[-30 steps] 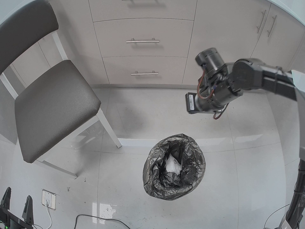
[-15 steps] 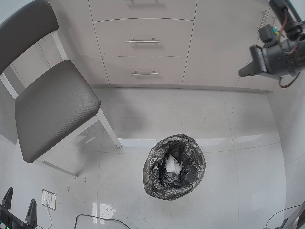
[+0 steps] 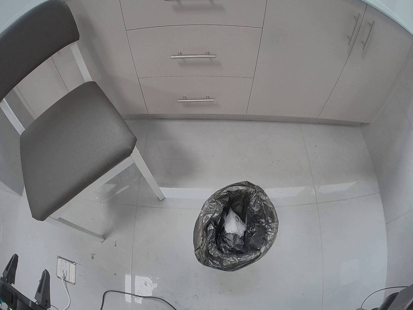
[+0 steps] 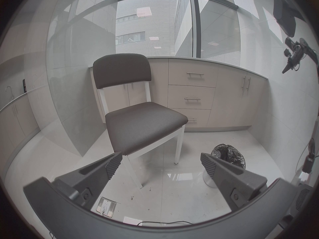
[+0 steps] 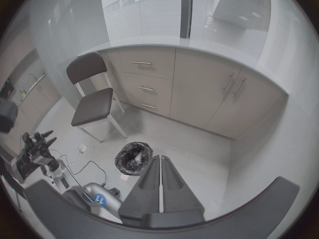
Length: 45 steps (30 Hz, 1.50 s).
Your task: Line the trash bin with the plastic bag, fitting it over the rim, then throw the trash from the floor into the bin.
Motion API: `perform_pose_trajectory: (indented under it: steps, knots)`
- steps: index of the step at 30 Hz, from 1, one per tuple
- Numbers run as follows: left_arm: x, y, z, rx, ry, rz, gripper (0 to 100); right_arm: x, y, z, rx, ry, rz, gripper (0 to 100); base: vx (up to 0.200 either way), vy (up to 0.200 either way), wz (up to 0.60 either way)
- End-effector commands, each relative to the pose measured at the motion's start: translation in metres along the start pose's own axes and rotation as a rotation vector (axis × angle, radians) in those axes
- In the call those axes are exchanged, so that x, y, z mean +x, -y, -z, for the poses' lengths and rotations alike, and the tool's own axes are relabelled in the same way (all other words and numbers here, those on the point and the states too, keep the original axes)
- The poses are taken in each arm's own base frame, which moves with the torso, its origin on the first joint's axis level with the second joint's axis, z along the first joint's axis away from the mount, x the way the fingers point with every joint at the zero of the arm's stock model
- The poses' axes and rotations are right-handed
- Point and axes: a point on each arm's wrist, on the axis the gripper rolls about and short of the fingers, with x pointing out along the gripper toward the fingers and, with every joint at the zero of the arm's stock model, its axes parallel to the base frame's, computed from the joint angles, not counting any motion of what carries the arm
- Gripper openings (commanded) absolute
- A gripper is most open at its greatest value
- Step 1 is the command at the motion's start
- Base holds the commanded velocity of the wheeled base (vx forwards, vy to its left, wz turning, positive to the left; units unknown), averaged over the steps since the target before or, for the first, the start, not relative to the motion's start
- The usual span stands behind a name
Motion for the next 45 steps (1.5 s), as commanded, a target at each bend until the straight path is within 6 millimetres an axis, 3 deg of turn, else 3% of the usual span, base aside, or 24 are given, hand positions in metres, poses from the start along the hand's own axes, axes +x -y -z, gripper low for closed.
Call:
perform_pose_trajectory:
  steps: [1,7,8,12,13,15,16,18,19,20,22,24,30,31,37,44,45]
  knots:
    - [0.0,0.0,0.005,-0.003,-0.001,-0.001,100,-0.094,0.0,0.044,0.0,0.141,0.144,0,0.0,0.0,0.0]
    - [0.0,0.0,0.005,-0.003,-0.001,-0.001,100,-0.188,-0.024,0.109,0.03,0.397,0.267,0,0.0,0.0,0.0]
    - [0.0,0.0,0.005,-0.003,-0.001,-0.001,100,-0.196,-0.027,0.117,0.032,0.422,0.278,0,0.0,0.0,0.0]
    - [0.0,0.0,0.005,0.0,-0.001,-0.001,100,-0.247,-0.057,0.176,0.043,0.611,0.375,0,0.0,0.0,0.0]
    - [0.0,0.0,0.005,0.0,-0.001,-0.001,100,-0.247,-0.057,0.176,0.043,0.611,0.375,0,0.0,0.0,0.0]
    - [0.0,0.0,0.005,0.002,-0.001,-0.001,100,-0.271,-0.081,0.212,0.041,0.734,0.437,0,0.0,0.0,0.0]
    - [0.0,0.0,0.005,0.002,-0.001,-0.001,100,-0.277,-0.087,0.221,0.04,0.773,0.454,0,0.0,0.0,0.0]
    - [0.0,0.0,0.005,0.002,-0.001,-0.001,100,-0.278,-0.088,0.223,0.039,0.782,0.458,0,0.0,0.0,0.0]
    - [0.0,0.0,0.005,0.002,-0.001,-0.001,100,-0.273,-0.101,0.249,0.034,0.838,0.494,0,0.0,0.0,0.0]
    - [0.0,0.0,0.005,0.002,-0.001,-0.001,100,-0.267,-0.101,0.252,0.034,0.851,0.5,0,0.0,0.0,0.0]
    - [0.0,0.0,0.005,0.002,-0.001,-0.001,100,-0.263,-0.101,0.255,0.033,0.865,0.506,0,0.0,0.0,0.0]
    - [0.0,0.0,0.005,0.0,-0.001,-0.001,100,-0.245,-0.101,0.258,0.041,0.913,0.549,0,0.0,0.0,0.0]
    - [0.0,0.0,0.005,-0.001,-0.001,-0.001,100,-0.214,-0.108,0.266,0.04,0.855,0.597,0,0.0,0.0,0.0]
    - [0.0,0.0,0.005,-0.001,-0.001,-0.001,100,-0.197,-0.106,0.268,0.036,0.794,0.577,0,0.0,0.0,0.0]
    - [0.0,0.0,0.005,-0.001,-0.001,-0.001,100,-0.157,-0.096,0.266,0.069,0.669,0.535,0,0.0,0.0,0.0]
    - [0.0,0.0,0.005,-0.003,-0.001,-0.001,100,-0.059,-0.073,0.271,0.174,0.613,0.445,0,0.0,0.0,0.0]
    - [0.0,0.0,0.005,-0.003,-0.001,-0.001,100,-0.059,-0.073,0.271,0.174,0.613,0.445,0,0.0,0.0,0.0]
